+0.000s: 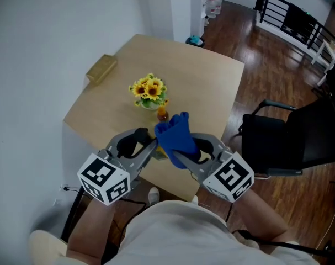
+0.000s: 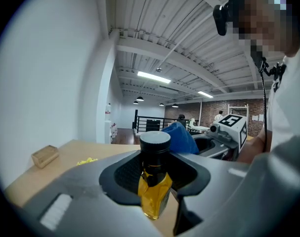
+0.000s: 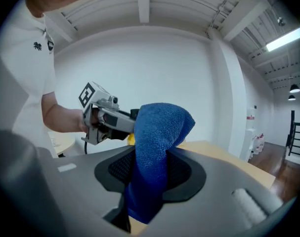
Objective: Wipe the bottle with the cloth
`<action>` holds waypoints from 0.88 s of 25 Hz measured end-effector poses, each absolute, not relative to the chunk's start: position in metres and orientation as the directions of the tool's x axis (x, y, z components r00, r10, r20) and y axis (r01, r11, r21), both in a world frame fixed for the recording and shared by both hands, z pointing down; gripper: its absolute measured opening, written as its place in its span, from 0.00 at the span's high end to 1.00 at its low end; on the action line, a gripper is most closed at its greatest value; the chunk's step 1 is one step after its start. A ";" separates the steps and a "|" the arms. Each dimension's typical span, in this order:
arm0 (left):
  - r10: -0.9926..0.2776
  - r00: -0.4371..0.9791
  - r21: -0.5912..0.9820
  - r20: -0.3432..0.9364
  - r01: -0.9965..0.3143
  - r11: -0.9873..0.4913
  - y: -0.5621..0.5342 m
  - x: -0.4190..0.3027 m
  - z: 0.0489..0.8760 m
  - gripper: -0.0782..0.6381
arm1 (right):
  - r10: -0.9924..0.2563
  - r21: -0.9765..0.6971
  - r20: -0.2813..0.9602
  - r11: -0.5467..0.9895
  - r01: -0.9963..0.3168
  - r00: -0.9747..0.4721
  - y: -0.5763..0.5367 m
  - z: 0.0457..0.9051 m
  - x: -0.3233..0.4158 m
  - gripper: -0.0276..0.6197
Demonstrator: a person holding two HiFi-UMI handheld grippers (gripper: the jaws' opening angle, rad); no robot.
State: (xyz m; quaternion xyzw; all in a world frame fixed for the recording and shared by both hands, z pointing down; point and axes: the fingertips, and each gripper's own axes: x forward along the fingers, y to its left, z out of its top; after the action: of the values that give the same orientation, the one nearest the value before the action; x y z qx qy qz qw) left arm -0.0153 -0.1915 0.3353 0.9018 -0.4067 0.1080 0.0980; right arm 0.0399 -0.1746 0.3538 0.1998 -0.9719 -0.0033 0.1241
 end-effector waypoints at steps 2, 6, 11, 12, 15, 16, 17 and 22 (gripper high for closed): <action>-0.706 0.656 0.097 0.267 -0.747 -0.658 -0.193 -0.018 0.336 0.67 | -0.386 0.049 0.245 0.921 -0.387 -0.889 -0.175 0.357 0.028 0.73; -0.694 0.673 0.109 0.256 -0.734 -0.671 -0.198 -0.030 0.334 0.67 | -0.405 -0.040 0.284 0.901 -0.433 -0.869 -0.189 0.399 0.016 0.73; -0.684 0.690 0.117 0.237 -0.719 -0.685 -0.208 -0.049 0.330 0.67 | -0.390 -0.158 0.406 0.861 -0.484 -0.826 -0.202 0.475 0.007 0.73; -0.680 0.694 0.117 0.235 -0.715 -0.689 -0.209 -0.053 0.329 0.67 | -0.388 -0.168 0.429 0.853 -0.495 -0.815 -0.203 0.488 0.006 0.73; -0.676 0.700 0.115 0.231 -0.709 -0.696 -0.216 -0.065 0.330 0.67 | -0.370 -0.186 0.503 0.836 -0.516 -0.781 -0.204 0.525 0.001 0.73; -0.676 0.700 0.108 0.231 -0.709 -0.697 -0.220 -0.070 0.332 0.67 | -0.361 -0.191 0.529 0.831 -0.523 -0.768 -0.202 0.536 0.001 0.73; -0.677 0.699 0.099 0.232 -0.709 -0.698 -0.224 -0.074 0.336 0.67 | -0.353 -0.197 0.554 0.824 -0.531 -0.754 -0.199 0.546 0.002 0.73; -0.692 0.673 0.047 0.262 -0.725 -0.687 -0.255 -0.100 0.373 0.67 | -0.355 -0.240 0.585 0.783 -0.574 -0.729 -0.171 0.554 0.011 0.73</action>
State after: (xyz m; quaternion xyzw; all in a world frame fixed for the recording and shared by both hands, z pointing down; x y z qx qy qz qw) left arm -0.1001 -0.2555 0.3733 0.9115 -0.3886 0.1125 0.0738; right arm 0.0105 -0.1714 0.5540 0.2561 -0.9065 0.2068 0.2643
